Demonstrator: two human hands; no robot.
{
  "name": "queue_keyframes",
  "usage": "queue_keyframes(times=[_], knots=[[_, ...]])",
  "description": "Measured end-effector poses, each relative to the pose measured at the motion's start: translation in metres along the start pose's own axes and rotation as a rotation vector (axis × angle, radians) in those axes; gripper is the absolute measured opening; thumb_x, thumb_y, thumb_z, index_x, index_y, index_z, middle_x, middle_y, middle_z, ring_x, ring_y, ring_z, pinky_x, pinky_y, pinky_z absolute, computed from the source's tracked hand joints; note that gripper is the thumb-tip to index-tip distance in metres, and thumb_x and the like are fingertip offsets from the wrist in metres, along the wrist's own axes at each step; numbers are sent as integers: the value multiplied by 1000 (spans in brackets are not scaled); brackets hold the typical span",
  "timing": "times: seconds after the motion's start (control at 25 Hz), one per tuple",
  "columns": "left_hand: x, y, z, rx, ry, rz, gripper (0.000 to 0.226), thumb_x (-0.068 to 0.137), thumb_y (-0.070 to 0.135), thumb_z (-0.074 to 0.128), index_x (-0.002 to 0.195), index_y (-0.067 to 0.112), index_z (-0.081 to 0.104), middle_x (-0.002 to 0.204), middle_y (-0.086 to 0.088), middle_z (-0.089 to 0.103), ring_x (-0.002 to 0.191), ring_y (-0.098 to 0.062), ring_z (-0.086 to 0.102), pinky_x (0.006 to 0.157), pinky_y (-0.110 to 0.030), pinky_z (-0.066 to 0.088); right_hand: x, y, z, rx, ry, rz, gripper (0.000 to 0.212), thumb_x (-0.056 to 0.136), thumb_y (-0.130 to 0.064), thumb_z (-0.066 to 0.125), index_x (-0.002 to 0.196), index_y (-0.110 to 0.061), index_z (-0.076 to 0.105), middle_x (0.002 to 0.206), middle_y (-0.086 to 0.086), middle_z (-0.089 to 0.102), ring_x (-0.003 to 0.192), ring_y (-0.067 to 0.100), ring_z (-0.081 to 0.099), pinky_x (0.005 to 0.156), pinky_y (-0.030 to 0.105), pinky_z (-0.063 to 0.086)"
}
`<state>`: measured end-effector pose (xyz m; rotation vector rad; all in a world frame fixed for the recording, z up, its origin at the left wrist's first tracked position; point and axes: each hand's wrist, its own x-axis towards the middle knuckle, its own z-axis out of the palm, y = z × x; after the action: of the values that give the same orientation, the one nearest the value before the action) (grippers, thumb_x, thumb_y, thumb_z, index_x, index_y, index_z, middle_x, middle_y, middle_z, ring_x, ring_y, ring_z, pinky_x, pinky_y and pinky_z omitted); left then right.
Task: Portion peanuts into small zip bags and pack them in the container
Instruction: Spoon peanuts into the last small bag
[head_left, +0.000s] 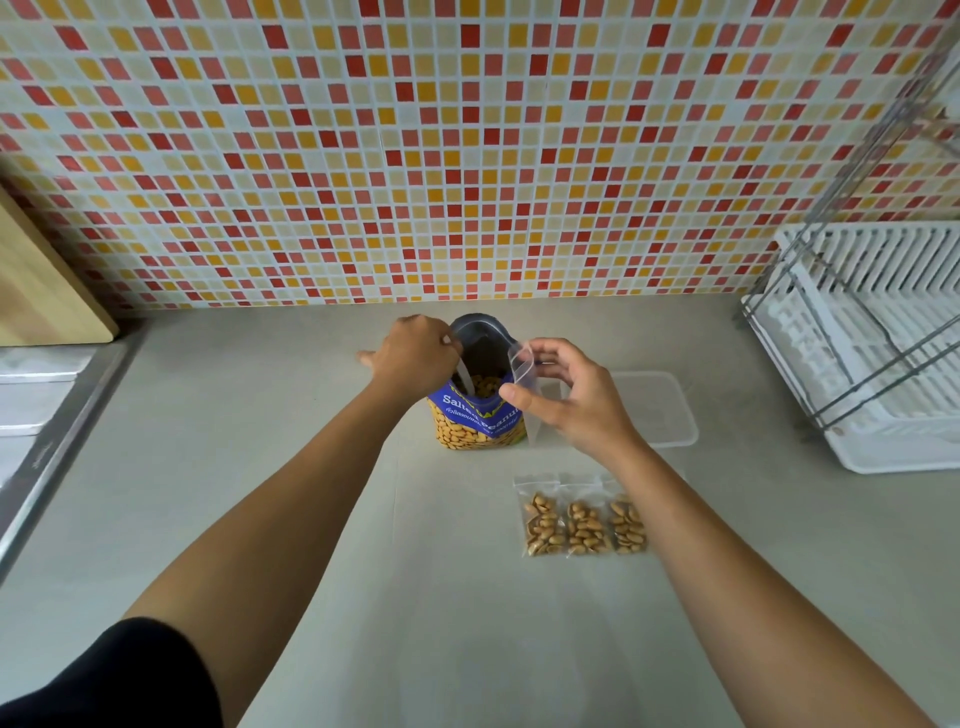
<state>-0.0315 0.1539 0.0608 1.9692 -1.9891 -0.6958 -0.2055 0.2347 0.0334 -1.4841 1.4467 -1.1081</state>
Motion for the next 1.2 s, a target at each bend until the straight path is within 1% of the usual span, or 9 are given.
queue_keyframes(times=[0.16, 0.48, 0.6, 0.68, 0.84, 0.92, 1.0, 1.08, 1.2], knots=[[-3, -2, -1, -216, -29, -12, 23, 93, 23, 51, 104, 9, 66, 99, -10, 66, 88, -22, 58, 76, -33, 50, 0, -1, -2, -10, -14, 1, 52, 70, -37, 78, 115, -22, 55, 112, -10, 63, 101, 3, 61, 84, 22, 53], [-6, -5, -1, -403, -2, -19, 21, 95, 30, 50, 98, 13, 62, 91, -8, 64, 88, -22, 59, 74, -34, 52, -1, -1, -3, -34, -16, -2, 54, 70, -36, 78, 117, -20, 55, 113, -10, 63, 102, 3, 60, 82, 19, 52], [-8, -3, 1, -145, 179, 63, 21, 94, 34, 47, 99, 21, 63, 107, -5, 65, 112, -25, 52, 98, -58, 39, -2, -1, -4, -57, -16, -1, 55, 70, -38, 78, 117, -21, 54, 114, -10, 63, 104, 4, 60, 82, 19, 52], [-12, 1, 4, 111, 250, 134, 26, 95, 33, 45, 110, 21, 63, 119, -3, 60, 132, -20, 36, 106, -63, 23, -2, 0, -4, -61, -10, -2, 56, 70, -39, 78, 117, -21, 55, 114, -9, 63, 105, 5, 59, 83, 20, 52], [-10, 8, 19, 362, -55, 154, 27, 95, 32, 44, 112, 24, 63, 124, 1, 57, 139, -18, 27, 104, -71, 16, -4, -1, -4, -69, -31, 4, 58, 68, -39, 79, 118, -22, 54, 116, -8, 63, 105, 6, 59, 87, 21, 50], [2, 5, 18, 215, -76, 109, 25, 93, 32, 46, 104, 24, 67, 112, -2, 59, 124, -23, 44, 101, -67, 28, -3, -1, -5, -79, -38, 11, 59, 68, -38, 79, 119, -22, 53, 117, -9, 61, 106, 4, 58, 87, 19, 49], [6, 0, 10, -121, -34, 45, 23, 92, 29, 49, 99, 19, 68, 96, -3, 61, 97, -23, 57, 87, -45, 47, -3, -2, -7, -82, -37, 11, 59, 68, -38, 79, 119, -21, 53, 116, -10, 61, 106, 3, 58, 86, 17, 48], [5, -3, 2, -374, -52, -24, 21, 93, 25, 52, 98, 12, 67, 81, 0, 61, 77, -14, 56, 66, -25, 48, -3, -2, -9, -88, -39, 7, 60, 67, -37, 79, 119, -20, 54, 116, -9, 62, 105, 3, 58, 85, 16, 48], [2, -10, -4, -518, -33, -40, 19, 93, 22, 53, 97, 8, 65, 84, -3, 63, 80, -15, 59, 65, -22, 46, -1, -2, -9, -89, -50, 3, 61, 67, -37, 79, 120, -19, 54, 117, -7, 62, 105, 5, 59, 85, 17, 49]])
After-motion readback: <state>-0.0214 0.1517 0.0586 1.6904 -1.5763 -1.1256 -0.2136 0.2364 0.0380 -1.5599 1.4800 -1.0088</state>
